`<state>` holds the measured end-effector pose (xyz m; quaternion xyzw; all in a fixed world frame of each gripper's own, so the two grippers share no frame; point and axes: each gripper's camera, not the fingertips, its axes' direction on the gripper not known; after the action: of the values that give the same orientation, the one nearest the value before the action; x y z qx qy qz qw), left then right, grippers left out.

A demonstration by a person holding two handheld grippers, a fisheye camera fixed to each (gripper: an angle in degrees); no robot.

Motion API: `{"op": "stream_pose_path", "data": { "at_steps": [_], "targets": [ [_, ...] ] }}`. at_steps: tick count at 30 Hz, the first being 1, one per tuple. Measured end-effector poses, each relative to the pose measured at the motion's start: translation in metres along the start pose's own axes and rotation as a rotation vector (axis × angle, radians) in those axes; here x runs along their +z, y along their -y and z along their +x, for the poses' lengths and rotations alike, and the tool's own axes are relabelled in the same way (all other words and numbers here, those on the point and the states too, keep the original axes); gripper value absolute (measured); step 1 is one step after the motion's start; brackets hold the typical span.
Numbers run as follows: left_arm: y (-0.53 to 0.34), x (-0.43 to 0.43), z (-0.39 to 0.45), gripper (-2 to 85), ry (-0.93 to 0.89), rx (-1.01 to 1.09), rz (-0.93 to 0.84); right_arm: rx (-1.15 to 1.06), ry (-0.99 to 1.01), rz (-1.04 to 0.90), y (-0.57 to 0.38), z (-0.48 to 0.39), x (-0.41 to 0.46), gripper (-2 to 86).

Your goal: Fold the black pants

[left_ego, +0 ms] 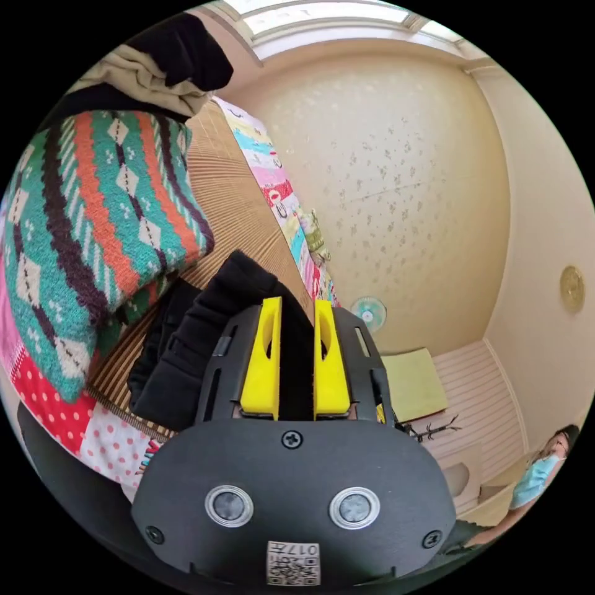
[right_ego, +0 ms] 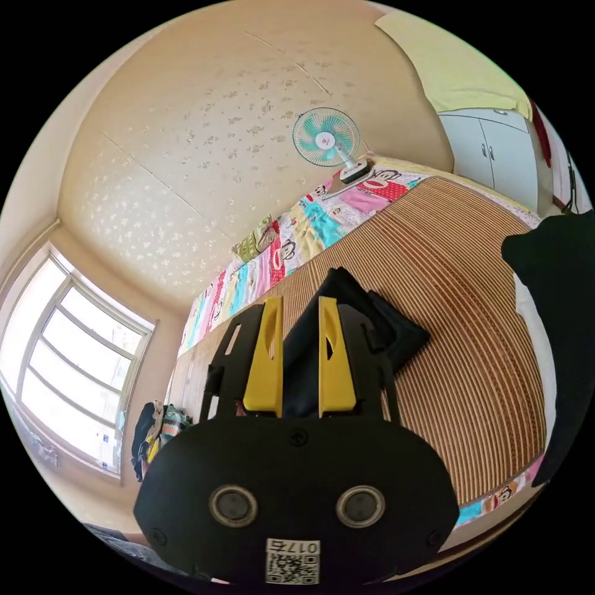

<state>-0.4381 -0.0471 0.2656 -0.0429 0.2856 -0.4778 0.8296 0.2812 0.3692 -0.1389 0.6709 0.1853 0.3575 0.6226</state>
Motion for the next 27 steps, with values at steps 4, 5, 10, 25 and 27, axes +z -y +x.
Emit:
{"op": "stream_pose_path", "data": {
  "at_steps": [4, 5, 10, 25, 27],
  "targets": [
    [-0.039, 0.047, 0.013, 9.8, 0.028, 0.106, -0.043, -0.135, -0.071, -0.181, -0.026, -0.027, 0.07, 5.0],
    [-0.055, 0.07, 0.021, 8.9, 0.065, 0.199, -0.141, -0.195, -0.135, -0.297, -0.044, -0.027, 0.103, 3.6],
    [-0.138, 0.168, 0.037, 5.9, 0.469, 0.621, -0.632, -0.39, -0.39, -0.636, -0.143, 0.007, 0.196, 1.1],
    [-0.14, 0.147, -0.03, -0.2, 0.48, 0.476, -0.756, -0.042, -0.138, -0.578, -0.293, 0.061, -0.029, 1.5],
    [-0.129, 0.152, -0.041, -0.6, 0.44, 0.382, -0.783, 0.051, 0.009, -0.409, -0.275, 0.087, -0.055, 2.5]
  ]
}}
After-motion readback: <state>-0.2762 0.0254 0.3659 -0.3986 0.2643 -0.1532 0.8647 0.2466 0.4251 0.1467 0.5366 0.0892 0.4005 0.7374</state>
